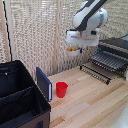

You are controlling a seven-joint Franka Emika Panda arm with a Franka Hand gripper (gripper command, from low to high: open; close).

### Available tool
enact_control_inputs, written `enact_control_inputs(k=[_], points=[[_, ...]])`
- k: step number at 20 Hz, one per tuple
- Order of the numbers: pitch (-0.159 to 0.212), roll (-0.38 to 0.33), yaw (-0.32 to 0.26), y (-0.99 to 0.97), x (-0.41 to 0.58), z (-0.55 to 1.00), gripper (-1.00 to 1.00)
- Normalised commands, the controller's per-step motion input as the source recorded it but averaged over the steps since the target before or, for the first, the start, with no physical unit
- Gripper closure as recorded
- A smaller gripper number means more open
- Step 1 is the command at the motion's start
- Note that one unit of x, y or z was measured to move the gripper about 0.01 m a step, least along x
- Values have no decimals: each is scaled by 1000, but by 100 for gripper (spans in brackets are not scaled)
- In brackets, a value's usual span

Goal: Gently stretch your hand towards the oven tray's handle, obtaining a firm grip, and draw it cautiously out of the oven. Transition your grip to the hot dog bowl, gingerly seizing the edge, and elevate it from the surface. Hover the bowl over the tray, delicately lower it, and temper your grip, establishing the bowl's equilibrium.

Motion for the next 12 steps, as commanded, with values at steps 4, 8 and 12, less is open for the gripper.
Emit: enact_control_inputs(k=[4, 8, 12], points=[[4, 38, -186, -587, 0, 385, 100], [0, 35, -165, -655, 0, 230, 100], [-2, 21, -165, -686, 4, 116, 100]])
